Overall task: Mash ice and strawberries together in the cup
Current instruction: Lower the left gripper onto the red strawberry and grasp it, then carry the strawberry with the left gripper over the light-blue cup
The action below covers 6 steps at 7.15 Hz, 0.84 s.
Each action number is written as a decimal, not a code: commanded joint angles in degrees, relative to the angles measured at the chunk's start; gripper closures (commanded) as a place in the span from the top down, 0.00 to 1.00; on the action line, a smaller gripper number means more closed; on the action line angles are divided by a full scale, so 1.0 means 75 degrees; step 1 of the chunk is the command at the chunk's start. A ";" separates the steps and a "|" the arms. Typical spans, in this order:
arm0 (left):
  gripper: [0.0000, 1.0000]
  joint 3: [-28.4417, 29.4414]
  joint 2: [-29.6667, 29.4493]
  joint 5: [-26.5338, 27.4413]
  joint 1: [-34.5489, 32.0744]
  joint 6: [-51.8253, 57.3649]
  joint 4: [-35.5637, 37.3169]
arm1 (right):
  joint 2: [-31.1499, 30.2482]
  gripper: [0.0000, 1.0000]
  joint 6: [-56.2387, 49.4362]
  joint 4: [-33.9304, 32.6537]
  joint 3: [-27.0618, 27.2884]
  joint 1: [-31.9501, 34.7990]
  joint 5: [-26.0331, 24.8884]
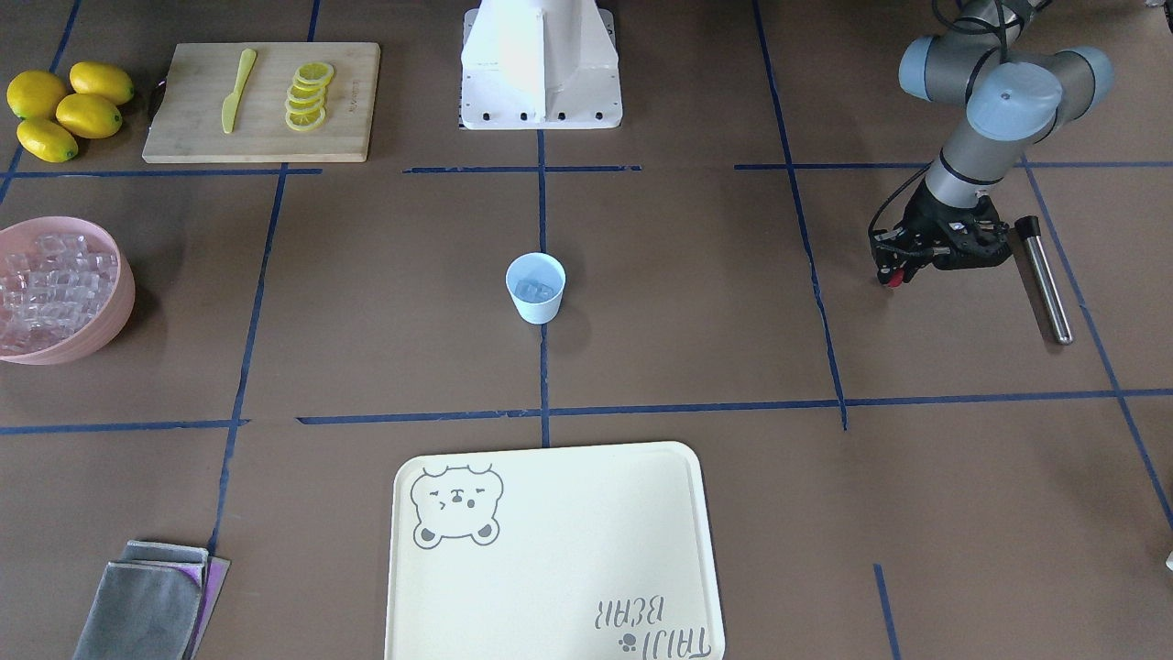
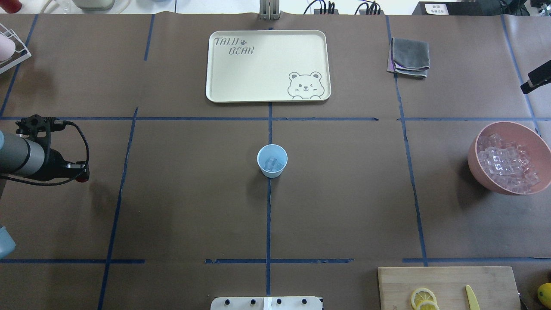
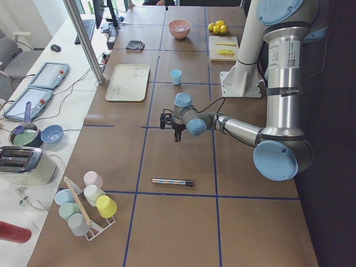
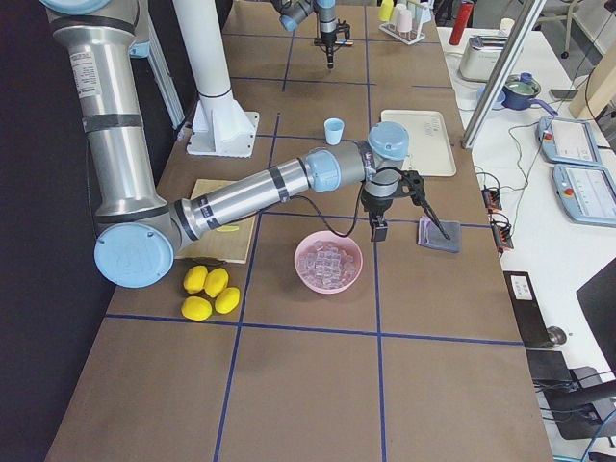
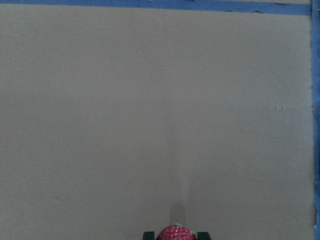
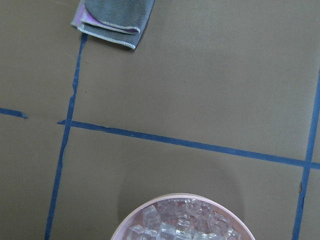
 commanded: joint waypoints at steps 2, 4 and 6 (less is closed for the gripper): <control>0.00 -0.1640 -0.1713 -0.0469 -0.0339 -0.0034 0.3747 | -0.0388 1.00 -0.0483 0.0012 -0.0012 0.0227 0.0036; 0.00 -0.1467 -0.4140 -0.0624 -0.0316 -0.1327 0.5620 | -0.0915 1.00 -0.1478 0.0012 -0.0046 0.0718 0.0036; 0.00 0.0198 -0.5828 -0.0624 0.0325 -0.3387 0.4473 | -0.1372 1.00 -0.1963 0.0012 -0.0082 0.1071 0.0048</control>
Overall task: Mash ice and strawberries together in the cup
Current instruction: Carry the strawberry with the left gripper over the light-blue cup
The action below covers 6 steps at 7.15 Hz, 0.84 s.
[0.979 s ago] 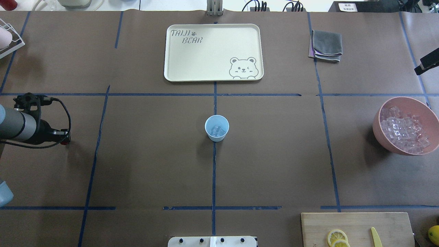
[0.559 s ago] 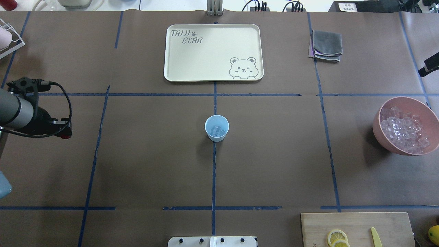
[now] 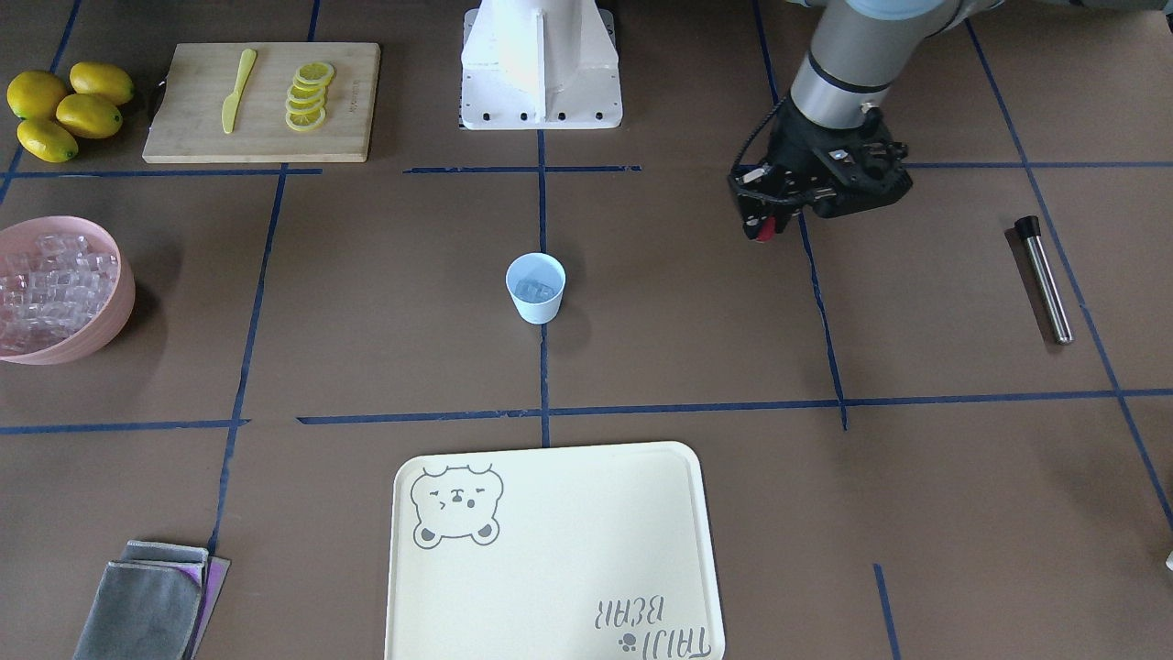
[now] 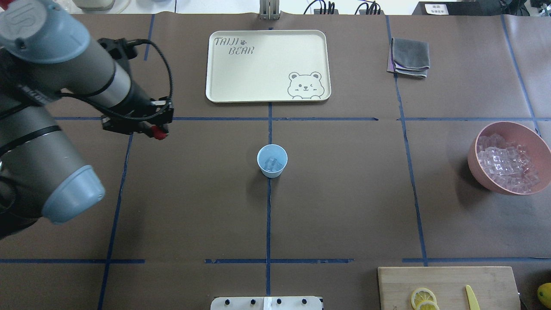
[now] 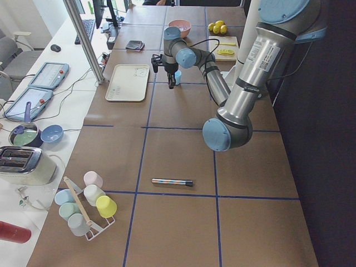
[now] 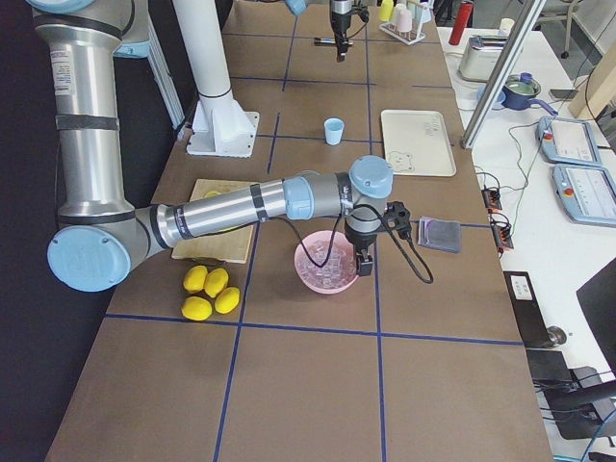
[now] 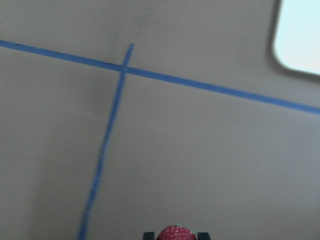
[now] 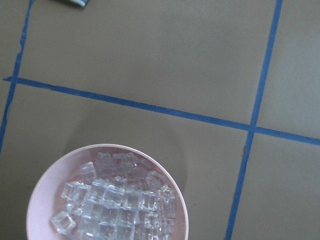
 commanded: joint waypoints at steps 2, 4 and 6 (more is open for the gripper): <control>0.00 0.2761 -0.2453 0.0062 0.0927 -0.2094 -0.1497 | -0.0806 1.00 -0.0222 0.1429 -0.0600 0.0338 0.0004; 0.00 0.3317 -0.2704 0.0167 0.1198 -0.2202 -0.1850 | -0.0728 1.00 -0.0163 0.2308 -0.1437 0.0525 0.0353; 0.00 0.3424 -0.2646 0.0529 0.1607 -0.2202 -0.1864 | -0.0692 1.00 -0.0163 0.2297 -0.1426 0.0619 0.0495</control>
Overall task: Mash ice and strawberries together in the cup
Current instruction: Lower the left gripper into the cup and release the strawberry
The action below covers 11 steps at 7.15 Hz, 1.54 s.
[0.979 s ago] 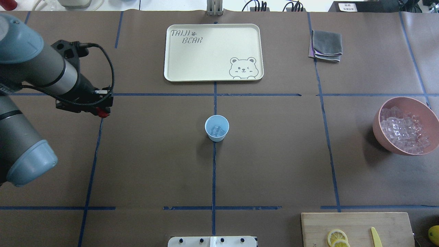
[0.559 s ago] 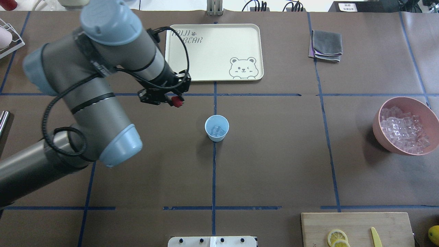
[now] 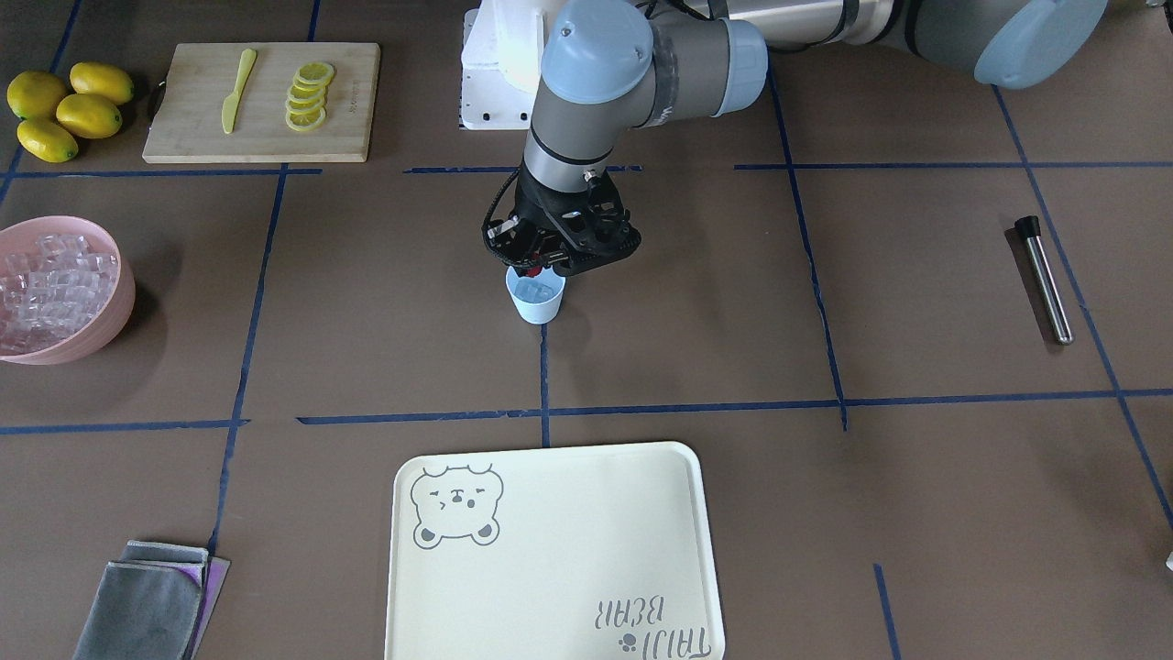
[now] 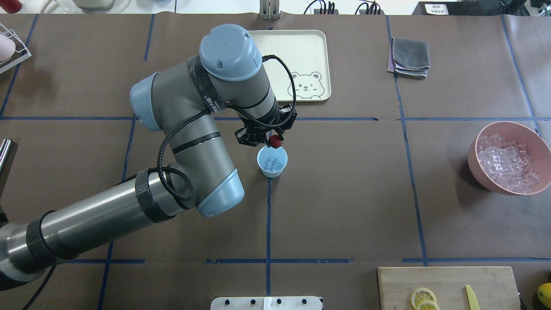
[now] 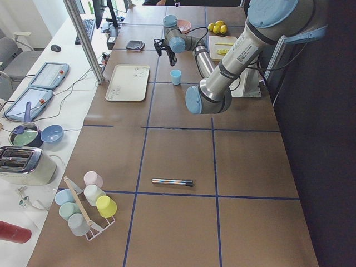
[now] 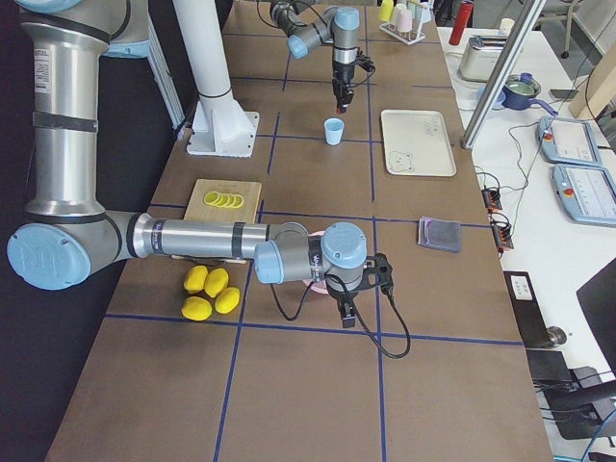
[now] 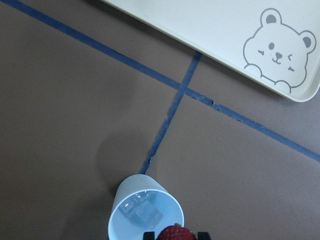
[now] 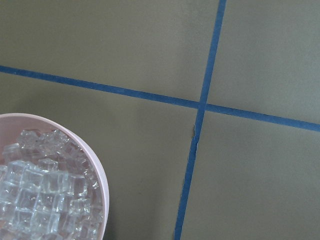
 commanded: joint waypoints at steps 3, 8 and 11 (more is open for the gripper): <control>0.00 0.0158 0.0013 0.0272 0.0282 0.0059 -0.0036 | 0.0031 1.00 0.0004 0.0045 -0.0037 0.0081 0.0289; 0.99 0.0089 0.0234 0.0353 0.0247 0.0235 -0.0198 | 0.0159 1.00 0.0004 0.0022 -0.0025 0.0081 0.0289; 1.00 0.0077 0.0259 0.0354 0.0201 0.0270 -0.0259 | 0.0160 1.00 0.0004 0.0021 -0.0037 0.0081 0.0277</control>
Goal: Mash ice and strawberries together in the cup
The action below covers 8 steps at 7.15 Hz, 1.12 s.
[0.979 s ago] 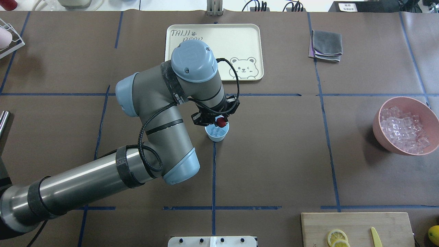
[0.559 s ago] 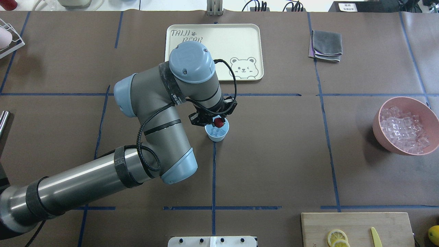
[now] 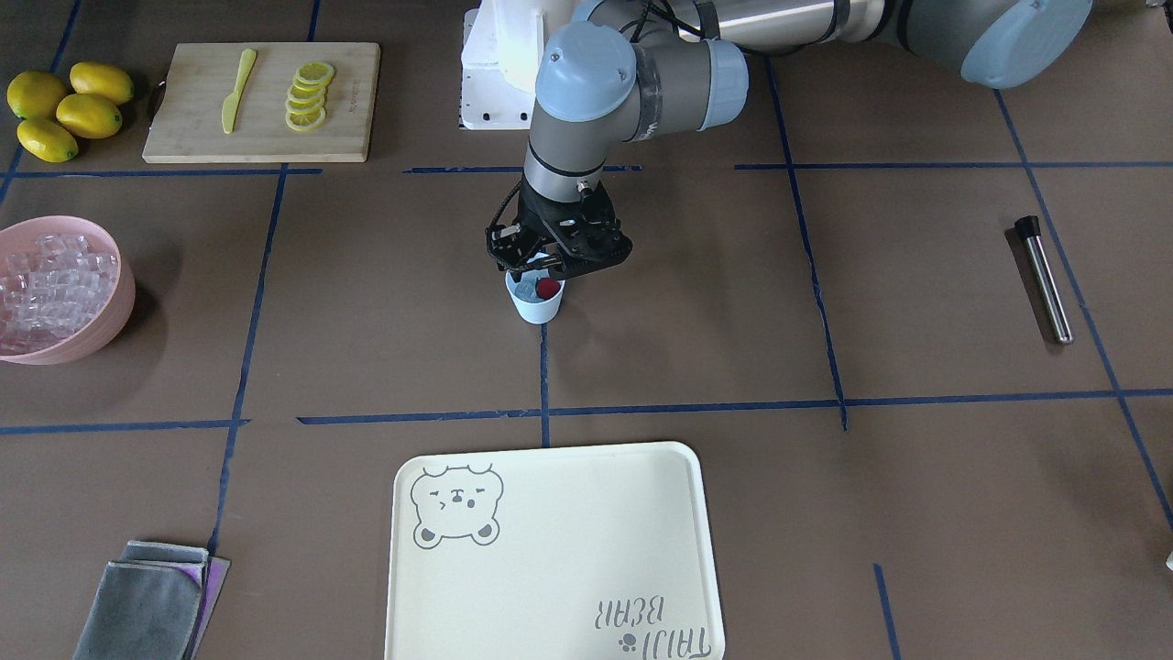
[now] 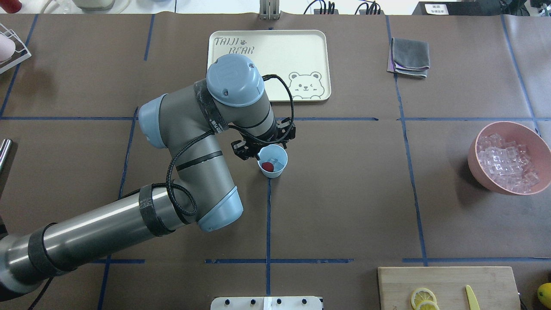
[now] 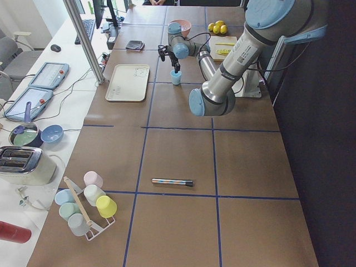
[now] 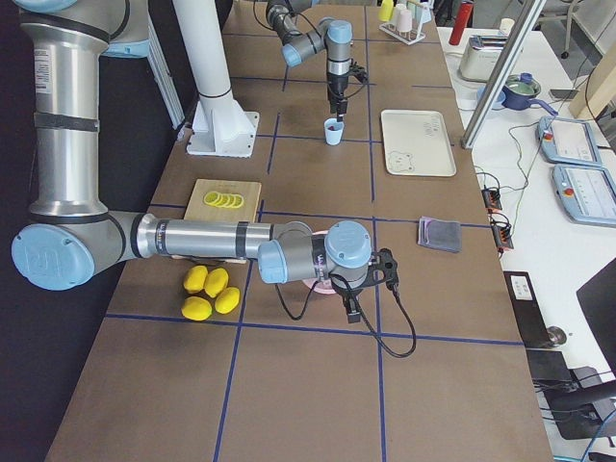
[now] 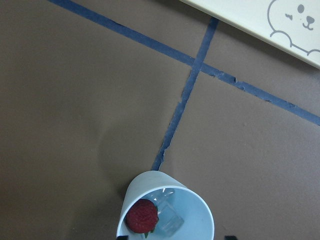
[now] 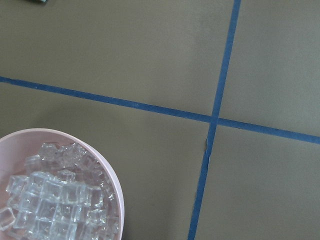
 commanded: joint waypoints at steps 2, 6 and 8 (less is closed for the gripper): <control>1.00 -0.0599 0.0568 -0.0527 -0.0521 0.0685 0.0235 | -0.0006 1.00 -0.0035 0.0011 -0.0024 0.0000 -0.0091; 1.00 -0.2019 0.2548 -0.1219 -0.2124 0.3775 0.0916 | 0.0076 1.00 -0.0024 -0.0012 -0.0118 0.0000 -0.0654; 1.00 -0.2849 0.4208 -0.1608 -0.3038 0.5614 0.0916 | 0.0076 1.00 -0.0024 -0.0001 -0.0118 0.0012 -0.0665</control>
